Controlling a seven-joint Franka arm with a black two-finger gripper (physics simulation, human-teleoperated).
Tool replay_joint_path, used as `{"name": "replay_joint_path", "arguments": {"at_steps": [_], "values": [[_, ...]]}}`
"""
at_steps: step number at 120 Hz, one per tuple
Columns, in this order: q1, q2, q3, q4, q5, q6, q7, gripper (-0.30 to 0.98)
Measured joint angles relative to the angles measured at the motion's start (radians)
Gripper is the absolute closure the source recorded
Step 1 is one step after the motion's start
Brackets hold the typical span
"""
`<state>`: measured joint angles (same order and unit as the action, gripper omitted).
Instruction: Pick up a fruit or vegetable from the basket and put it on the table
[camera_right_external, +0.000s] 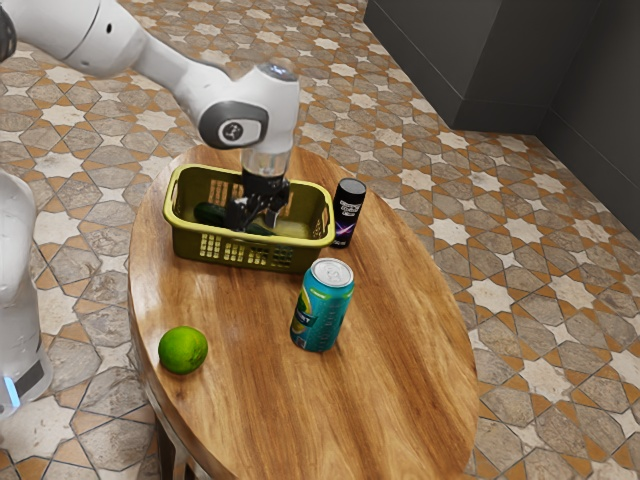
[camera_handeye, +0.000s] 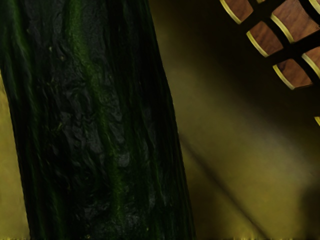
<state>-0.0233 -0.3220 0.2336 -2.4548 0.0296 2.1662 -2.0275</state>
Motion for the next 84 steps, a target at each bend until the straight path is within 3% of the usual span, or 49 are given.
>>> {"name": "replay_joint_path", "arguments": {"at_steps": [84], "values": [[0.039, -0.029, -0.027, -0.044, -0.016, 0.016, 0.000, 0.05]]}}
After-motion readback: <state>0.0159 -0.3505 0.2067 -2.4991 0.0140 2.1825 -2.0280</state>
